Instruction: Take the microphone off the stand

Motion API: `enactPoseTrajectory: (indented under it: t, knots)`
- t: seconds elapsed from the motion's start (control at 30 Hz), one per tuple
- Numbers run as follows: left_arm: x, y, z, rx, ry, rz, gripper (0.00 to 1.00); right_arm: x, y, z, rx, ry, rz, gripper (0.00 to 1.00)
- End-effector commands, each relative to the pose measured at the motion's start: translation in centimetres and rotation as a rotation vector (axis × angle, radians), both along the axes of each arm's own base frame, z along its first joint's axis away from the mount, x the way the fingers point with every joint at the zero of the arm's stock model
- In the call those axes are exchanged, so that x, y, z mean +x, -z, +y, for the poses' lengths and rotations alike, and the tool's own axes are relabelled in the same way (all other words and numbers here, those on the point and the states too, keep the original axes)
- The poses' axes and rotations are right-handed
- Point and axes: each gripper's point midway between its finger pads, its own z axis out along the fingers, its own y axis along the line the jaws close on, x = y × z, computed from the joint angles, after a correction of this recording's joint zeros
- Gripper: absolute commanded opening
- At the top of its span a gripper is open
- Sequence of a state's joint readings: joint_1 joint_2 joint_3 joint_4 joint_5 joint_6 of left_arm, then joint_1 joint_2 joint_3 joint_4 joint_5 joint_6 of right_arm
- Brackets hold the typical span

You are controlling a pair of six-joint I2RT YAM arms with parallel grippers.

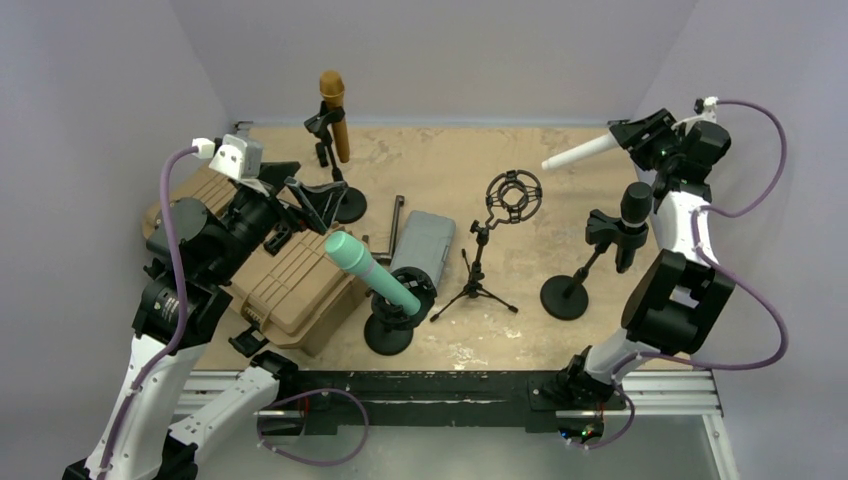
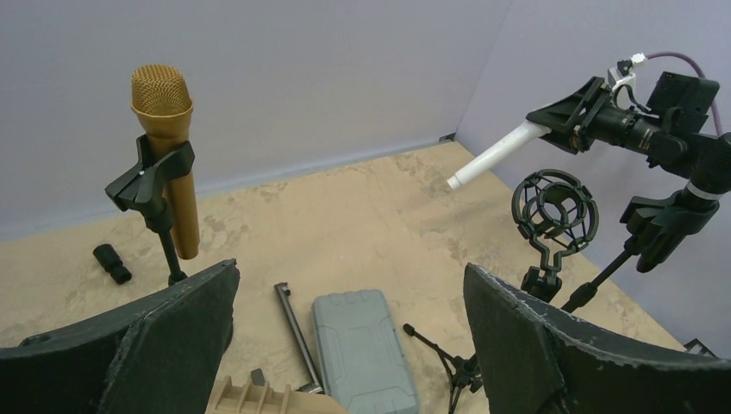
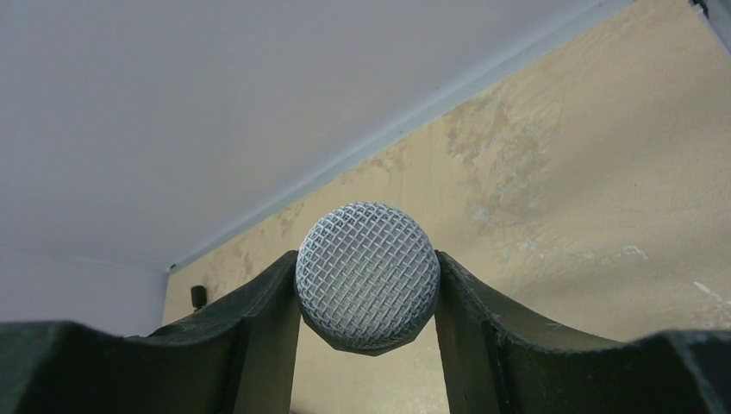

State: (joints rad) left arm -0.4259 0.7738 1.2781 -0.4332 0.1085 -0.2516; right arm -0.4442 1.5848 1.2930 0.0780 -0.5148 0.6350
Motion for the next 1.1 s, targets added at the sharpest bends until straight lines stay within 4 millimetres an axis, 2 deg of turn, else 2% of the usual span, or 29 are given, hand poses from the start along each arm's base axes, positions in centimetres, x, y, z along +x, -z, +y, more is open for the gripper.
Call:
enactPoseTrajectory:
  t: [0.0,0.37,0.5,0.7,0.77,0.97,1.07]
  knots:
    - [-0.2,-1.2,-0.3,-0.030,0.018,-0.037,1.00,0.8,0.2,0.4,-0.045,-0.074,-0.068,0.00]
    - [0.0,-1.1,-0.3,-0.031,0.013,-0.029,1.00,2.9,7.9,0.2,0.061,-0.099,0.036,0.00]
    - [0.1,-1.0,-0.4,-0.031,0.013,-0.027,1.00,3.7,10.8,0.0,0.164,-0.073,0.101,0.00]
    - [0.5,-0.6,-0.4,-0.028,0.002,-0.012,1.00,5.2,13.8,0.7,0.305,-0.029,0.176,0.00]
    - [0.6,-0.6,-0.4,-0.027,0.000,-0.010,1.00,5.7,15.9,0.9,0.351,-0.027,0.236,0.00]
    - [0.8,-0.4,-0.4,-0.024,-0.004,-0.007,1.00,6.1,20.2,0.9,0.404,0.000,0.364,0.00]
    - [0.7,-0.4,-0.4,-0.024,0.000,-0.007,1.00,6.0,22.1,0.9,0.403,-0.003,0.407,0.04]
